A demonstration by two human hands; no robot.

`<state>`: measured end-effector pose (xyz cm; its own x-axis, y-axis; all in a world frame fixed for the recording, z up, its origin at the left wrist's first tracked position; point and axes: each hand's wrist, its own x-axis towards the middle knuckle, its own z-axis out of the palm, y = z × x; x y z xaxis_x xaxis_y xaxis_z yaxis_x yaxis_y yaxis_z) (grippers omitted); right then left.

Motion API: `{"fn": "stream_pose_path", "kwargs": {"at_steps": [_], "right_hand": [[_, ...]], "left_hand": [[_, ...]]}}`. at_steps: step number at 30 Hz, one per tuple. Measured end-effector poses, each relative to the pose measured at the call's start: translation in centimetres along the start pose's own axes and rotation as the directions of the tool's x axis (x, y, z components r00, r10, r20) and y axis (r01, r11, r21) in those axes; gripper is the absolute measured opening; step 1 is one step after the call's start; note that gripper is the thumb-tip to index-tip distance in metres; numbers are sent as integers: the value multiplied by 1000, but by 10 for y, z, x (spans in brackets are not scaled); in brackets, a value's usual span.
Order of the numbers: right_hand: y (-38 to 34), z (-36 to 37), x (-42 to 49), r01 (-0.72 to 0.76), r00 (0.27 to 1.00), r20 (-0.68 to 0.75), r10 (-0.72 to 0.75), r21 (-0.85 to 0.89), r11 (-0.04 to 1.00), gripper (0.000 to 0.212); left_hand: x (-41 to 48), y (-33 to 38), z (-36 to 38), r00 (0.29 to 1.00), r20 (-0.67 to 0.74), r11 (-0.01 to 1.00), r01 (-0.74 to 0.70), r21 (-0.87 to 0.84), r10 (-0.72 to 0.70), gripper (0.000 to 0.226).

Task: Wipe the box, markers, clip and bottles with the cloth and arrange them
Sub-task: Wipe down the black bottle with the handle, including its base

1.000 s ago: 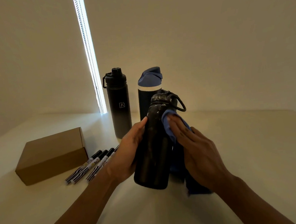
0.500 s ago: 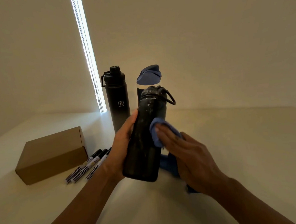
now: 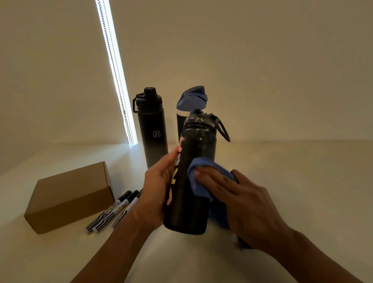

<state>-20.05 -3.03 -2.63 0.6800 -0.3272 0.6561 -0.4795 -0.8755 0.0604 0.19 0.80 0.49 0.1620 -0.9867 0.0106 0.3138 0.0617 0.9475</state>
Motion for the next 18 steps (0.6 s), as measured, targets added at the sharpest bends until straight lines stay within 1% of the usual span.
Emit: {"fn": "stream_pose_path", "kwargs": {"at_steps": [1, 2, 3, 4, 6, 8, 9, 10, 11, 13, 14, 16, 17, 18], "right_hand": [[3, 0, 1, -35, 998, -56, 36, 14, 999, 85], [7, 1, 0, -66, 993, -98, 69, 31, 997, 79], [11, 3, -1, -95, 989, -110, 100, 56, 994, 78], [15, 4, -2, -118, 985, -120, 126, 77, 990, 78], [22, 5, -5, -152, 976, -140, 168, 119, 981, 75], [21, 4, -3, -167, 972, -140, 190, 156, 973, 65], [18, 3, -1, -175, 973, -119, 199, 187, 967, 56], [13, 2, 0, -173, 975, -102, 197, 204, 963, 54], [7, 2, 0, -159, 980, -85, 180, 215, 964, 58], [-2, 3, -3, -91, 995, -20, 96, 167, 982, 56], [-6, 4, -5, -52, 998, 31, 48, 146, 988, 69], [-10, 10, -9, -12, 985, 171, -8, 119, 993, 108], [-12, 11, -9, 15, 977, 211, -34, 92, 996, 120], [-15, 12, -8, 47, 968, 244, -65, 78, 996, 127]], "left_hand": [[-2, -1, 3, 1000, 29, 1000, 7, 20, -8, 38], [-3, -2, 5, 999, 41, 999, 16, 31, -18, 37], [-2, -3, 5, 999, 43, 998, 31, 47, -33, 37], [-3, -2, 8, 998, 39, 997, 54, 63, -56, 41], [-2, -1, 7, 995, 51, 995, 83, 58, -86, 56], [-2, -1, 7, 992, 74, 995, 98, 34, -100, 68], [-3, 0, 8, 993, 67, 995, 97, 37, -99, 68], [-3, 1, 7, 994, 52, 995, 90, 44, -92, 63], [-3, 1, 6, 996, 28, 996, 81, 49, -82, 57], [-3, 2, 5, 998, 0, 998, 56, 39, -56, 46], [-3, 2, 4, 999, -20, 998, 51, 33, -50, 43], [-6, 8, 3, 999, -48, 1000, -5, 4, 6, 38], [-7, 13, 4, 997, -76, 999, -34, -14, 33, 39], [-6, 17, 3, 993, -112, 998, -48, -34, 44, 47]]}}
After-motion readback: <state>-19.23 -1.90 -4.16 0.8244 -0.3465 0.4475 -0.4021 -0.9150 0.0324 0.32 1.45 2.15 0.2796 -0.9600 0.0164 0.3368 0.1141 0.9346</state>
